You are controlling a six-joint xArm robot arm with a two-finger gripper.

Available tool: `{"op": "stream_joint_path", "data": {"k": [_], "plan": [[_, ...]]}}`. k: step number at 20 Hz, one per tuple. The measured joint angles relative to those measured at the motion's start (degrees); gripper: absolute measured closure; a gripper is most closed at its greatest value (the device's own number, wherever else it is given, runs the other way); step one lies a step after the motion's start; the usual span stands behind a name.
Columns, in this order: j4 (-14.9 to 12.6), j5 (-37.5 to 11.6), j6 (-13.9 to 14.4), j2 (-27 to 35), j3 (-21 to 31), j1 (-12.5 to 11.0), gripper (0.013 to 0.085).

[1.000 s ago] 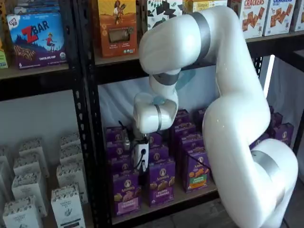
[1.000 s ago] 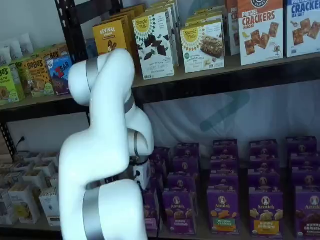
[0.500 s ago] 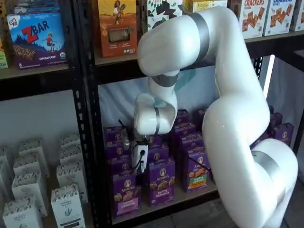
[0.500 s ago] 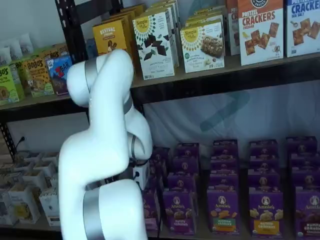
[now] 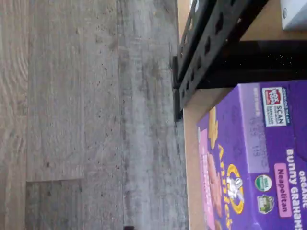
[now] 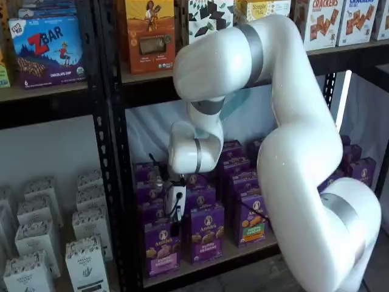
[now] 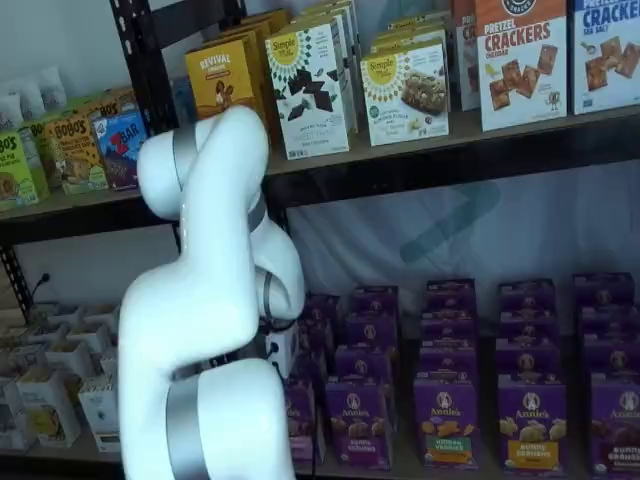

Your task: Pick up the purple box with a pink patch in the middle, on the bottom shelf, the first box from the left

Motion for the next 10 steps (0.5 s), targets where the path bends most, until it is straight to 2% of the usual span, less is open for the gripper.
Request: {"op": "stream_joint_path", "data": {"k": [10], "plan": [[-3.7,1.9,3.2,5.1,-6.9,-0.5,0.0130]]}}
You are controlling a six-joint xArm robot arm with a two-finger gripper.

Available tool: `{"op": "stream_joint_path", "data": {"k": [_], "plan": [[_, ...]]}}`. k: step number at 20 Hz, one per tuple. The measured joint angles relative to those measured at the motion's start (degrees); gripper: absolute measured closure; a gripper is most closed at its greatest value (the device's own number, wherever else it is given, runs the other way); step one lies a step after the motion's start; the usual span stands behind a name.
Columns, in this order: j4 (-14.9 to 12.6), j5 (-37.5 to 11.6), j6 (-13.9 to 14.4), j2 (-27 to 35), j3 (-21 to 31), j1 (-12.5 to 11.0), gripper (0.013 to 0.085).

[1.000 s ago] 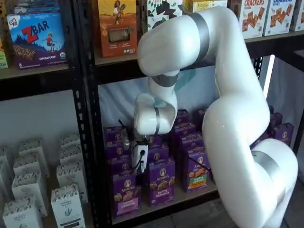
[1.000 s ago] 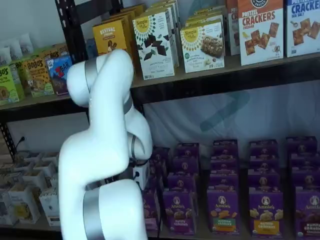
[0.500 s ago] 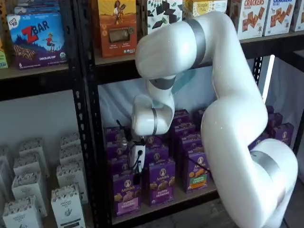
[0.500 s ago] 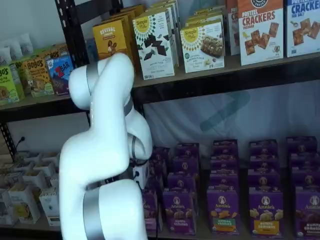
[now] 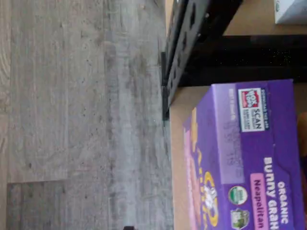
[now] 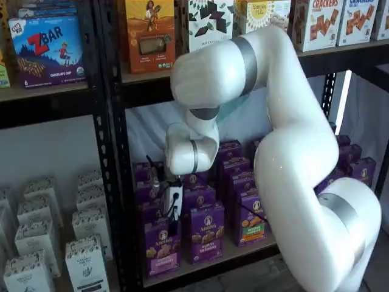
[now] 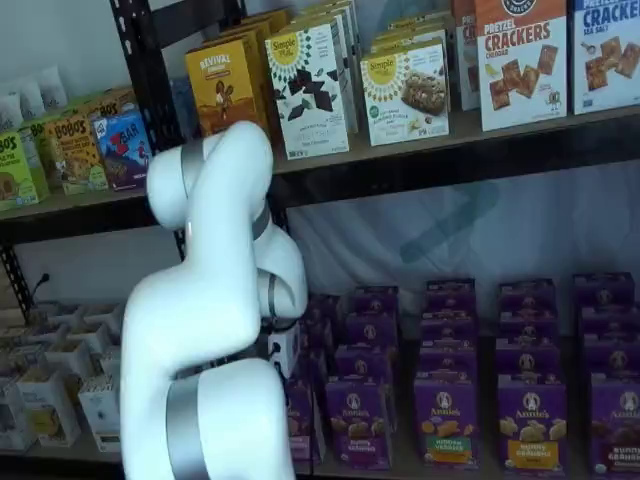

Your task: Pick up the purple box with a pink patch in the middle, on the bottom shelf, the first box from the left

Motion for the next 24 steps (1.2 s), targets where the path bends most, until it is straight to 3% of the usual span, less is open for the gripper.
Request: {"op": "stream_joint_path", "data": {"k": [5,17,24], "plan": [[-0.6,0.4,0.4,2.2,-2.9,-0.3,0.0130],[-7.2,3.7,6.0,7.9,-10.0,-0.8,0.0130],[-7.8,3.6,6.2,11.5,-13.5,-1.0,0.0130]]}}
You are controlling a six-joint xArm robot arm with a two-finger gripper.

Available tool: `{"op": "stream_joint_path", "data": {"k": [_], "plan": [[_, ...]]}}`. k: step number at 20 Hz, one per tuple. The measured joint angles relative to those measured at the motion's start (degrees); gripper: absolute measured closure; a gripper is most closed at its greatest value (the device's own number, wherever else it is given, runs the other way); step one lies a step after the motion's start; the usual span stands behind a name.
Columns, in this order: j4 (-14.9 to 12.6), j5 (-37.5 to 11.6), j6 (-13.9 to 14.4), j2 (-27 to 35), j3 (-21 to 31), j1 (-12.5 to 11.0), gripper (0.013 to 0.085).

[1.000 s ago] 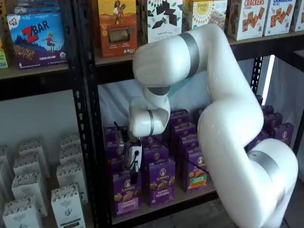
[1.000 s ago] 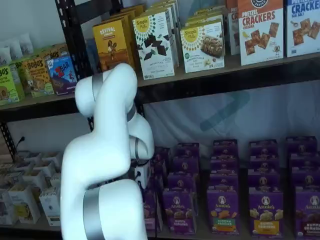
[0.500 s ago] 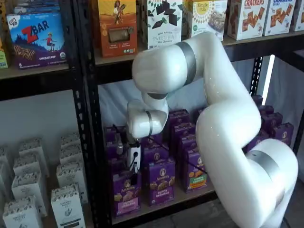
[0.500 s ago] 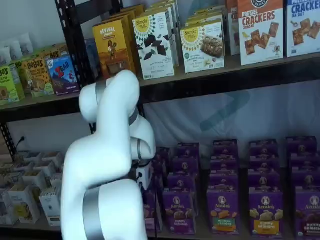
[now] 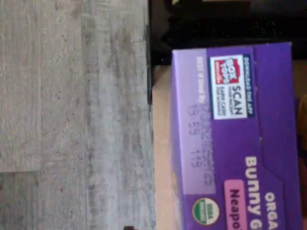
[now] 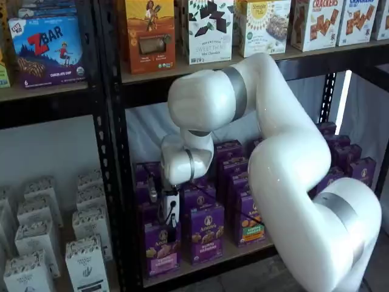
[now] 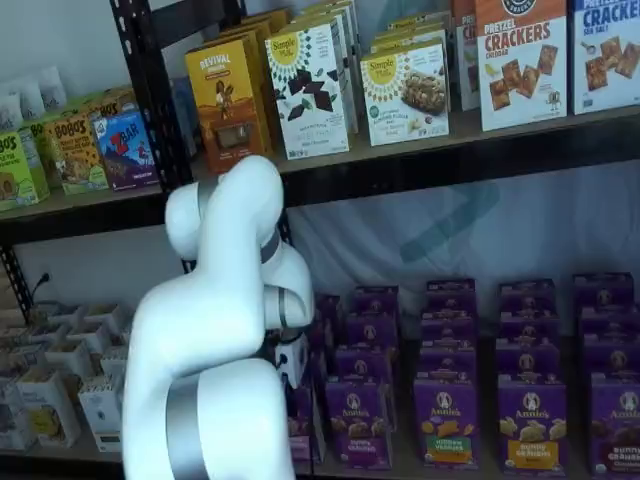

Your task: Pick up the purple box with a pink patch in the middle, on the bottom shelf, the first box from the left

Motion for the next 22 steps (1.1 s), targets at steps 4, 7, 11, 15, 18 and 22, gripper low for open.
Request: {"op": "stream_joint_path", "data": {"k": [4,7,11,15,18,22], "plan": [[-0.4,0.4,0.0,1.1,-1.3,-0.4,0.0130],[-0.1,0.5,-0.6,1.4,-1.8,-0.7,0.0130],[0.2,0.9,-1.0,1.6,-2.2,-0.9,0.0210],[-0.1,1.3,-0.8,1.8,-2.5,-0.9,0.0290],[0.0,1.7,-0.9,1.9,-2.6,-0.9,0.0330],[0.0,2.2,-0.9,1.9,-2.8,-1.0,0.0330]]}}
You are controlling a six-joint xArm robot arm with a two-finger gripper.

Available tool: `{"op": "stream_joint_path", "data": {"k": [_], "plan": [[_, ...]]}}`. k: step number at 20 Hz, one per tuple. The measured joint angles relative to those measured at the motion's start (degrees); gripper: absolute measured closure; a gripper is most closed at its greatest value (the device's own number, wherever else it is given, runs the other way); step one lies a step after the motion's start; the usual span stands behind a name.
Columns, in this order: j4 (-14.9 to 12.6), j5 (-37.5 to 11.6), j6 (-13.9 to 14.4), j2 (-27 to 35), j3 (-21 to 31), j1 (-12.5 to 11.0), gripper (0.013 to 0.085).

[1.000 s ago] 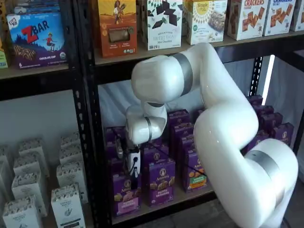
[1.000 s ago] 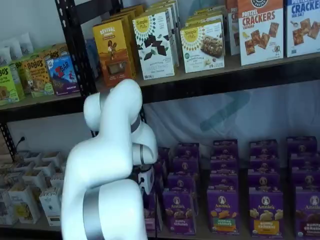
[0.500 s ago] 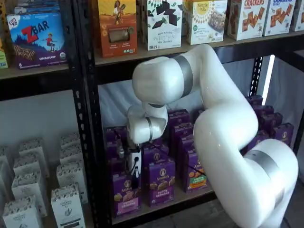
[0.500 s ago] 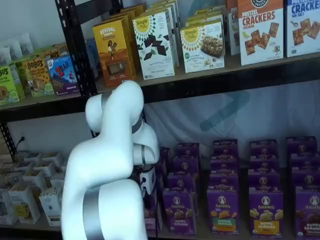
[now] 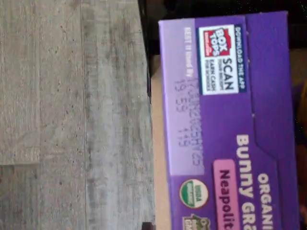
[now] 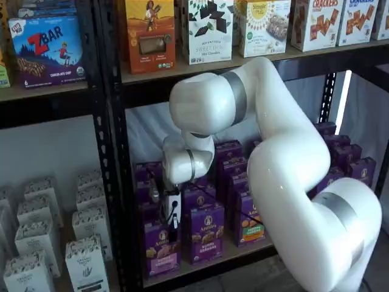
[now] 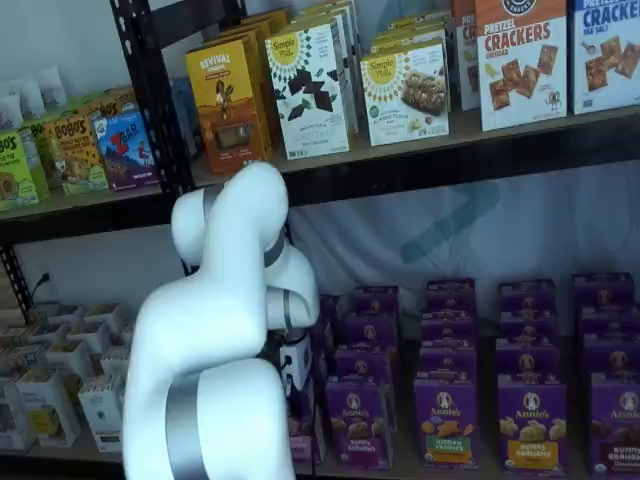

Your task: Pick up the purple box with a pink patch in the middle, on the bottom shelf, the first box from the left

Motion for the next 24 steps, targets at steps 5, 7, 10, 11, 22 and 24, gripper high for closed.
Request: {"op": "stream_joint_path", "data": {"k": [5,7,10,11,22,24], "plan": [[0.4,-0.1,-0.4,-0.3,0.3,0.0,0.0330],[0.4,-0.1,-0.4,-0.5,0.6,0.0,0.0370],[0.4,-0.1,-0.4,-0.9,1.1,0.0,0.0410],[0.5,-0.2,-0.5,-1.1,1.4,0.0,0.0450],[0.9,-0.9,-0.7,-2.4,3.4,0.2,0.0530],[1.1,-0.9,-0.8,-2.5,3.5,0.3,0.0570]]}}
